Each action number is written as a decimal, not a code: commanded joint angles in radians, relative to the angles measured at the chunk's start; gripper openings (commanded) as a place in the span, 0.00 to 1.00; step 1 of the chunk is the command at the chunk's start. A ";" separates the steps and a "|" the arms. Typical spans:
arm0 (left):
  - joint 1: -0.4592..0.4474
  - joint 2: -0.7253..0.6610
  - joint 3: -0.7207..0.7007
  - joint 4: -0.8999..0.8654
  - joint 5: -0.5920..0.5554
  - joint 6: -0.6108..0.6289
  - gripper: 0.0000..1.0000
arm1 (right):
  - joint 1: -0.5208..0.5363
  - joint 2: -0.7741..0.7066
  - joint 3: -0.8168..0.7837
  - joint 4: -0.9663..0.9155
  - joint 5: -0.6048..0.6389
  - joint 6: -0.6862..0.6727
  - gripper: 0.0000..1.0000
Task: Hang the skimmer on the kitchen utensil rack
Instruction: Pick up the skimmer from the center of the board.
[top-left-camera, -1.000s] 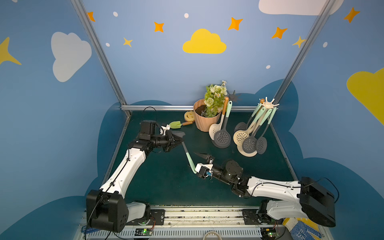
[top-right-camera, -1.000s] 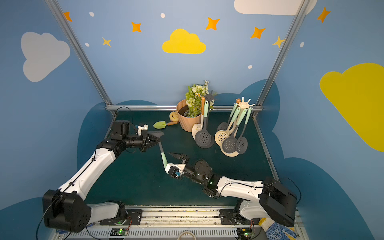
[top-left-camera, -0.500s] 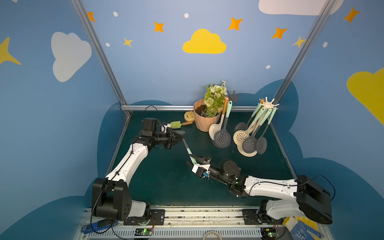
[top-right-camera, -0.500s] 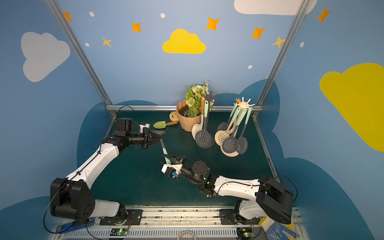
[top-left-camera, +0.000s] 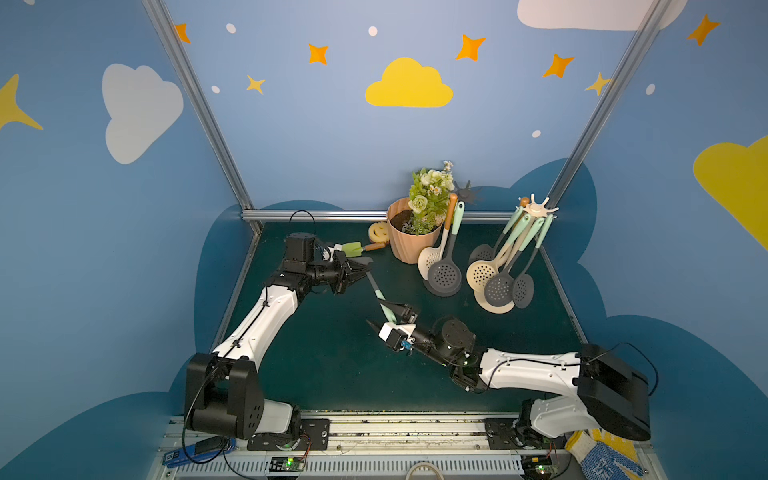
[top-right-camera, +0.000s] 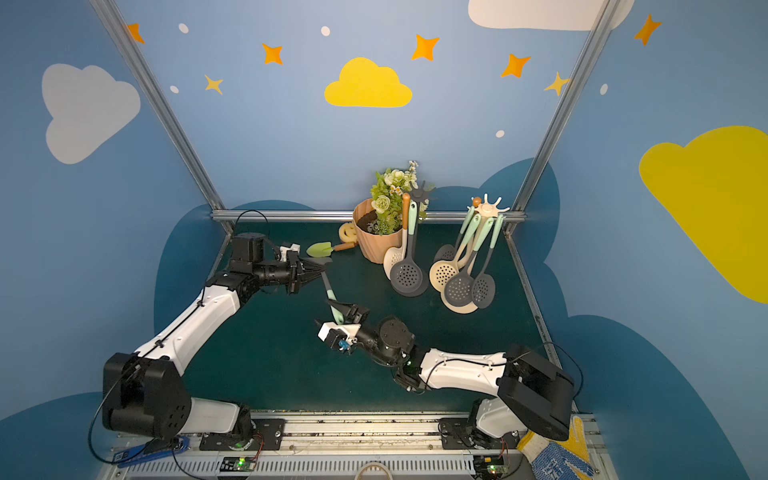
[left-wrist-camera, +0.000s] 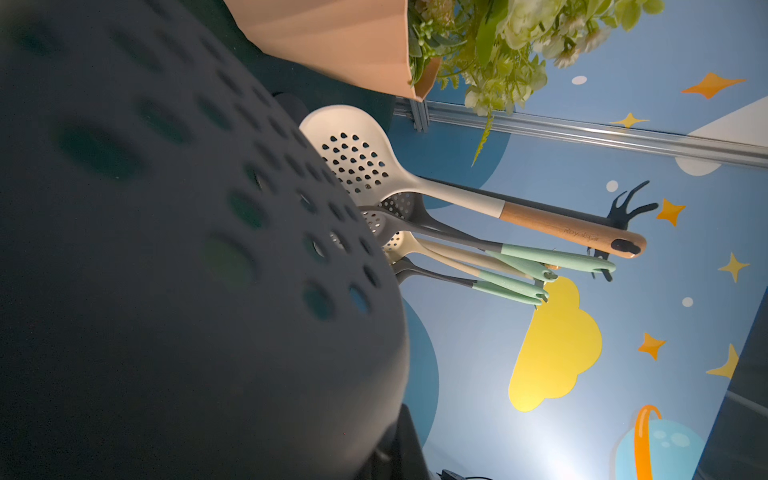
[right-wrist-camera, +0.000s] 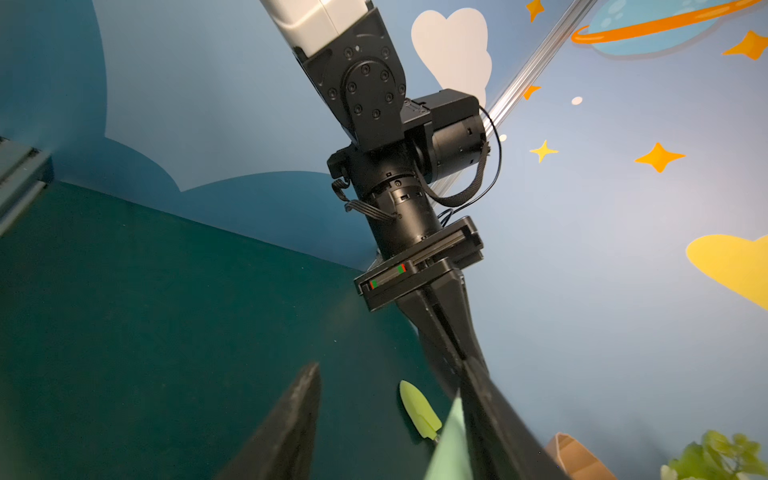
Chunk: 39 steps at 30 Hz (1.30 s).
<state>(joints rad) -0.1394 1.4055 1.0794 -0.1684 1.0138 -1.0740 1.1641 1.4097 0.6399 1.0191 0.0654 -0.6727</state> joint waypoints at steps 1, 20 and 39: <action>-0.001 -0.014 0.003 0.046 0.029 -0.015 0.07 | 0.001 -0.005 0.025 0.013 0.008 0.000 0.58; -0.021 -0.023 0.020 0.034 0.052 -0.003 0.22 | -0.041 -0.005 0.065 0.001 0.005 0.032 0.03; -0.078 -0.199 -0.003 -0.176 0.109 0.601 0.82 | -0.165 -0.374 0.158 -0.780 0.016 0.284 0.00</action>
<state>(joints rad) -0.2005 1.2236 1.0870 -0.3481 1.0698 -0.6106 1.0069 1.0714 0.7658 0.3534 0.0669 -0.4480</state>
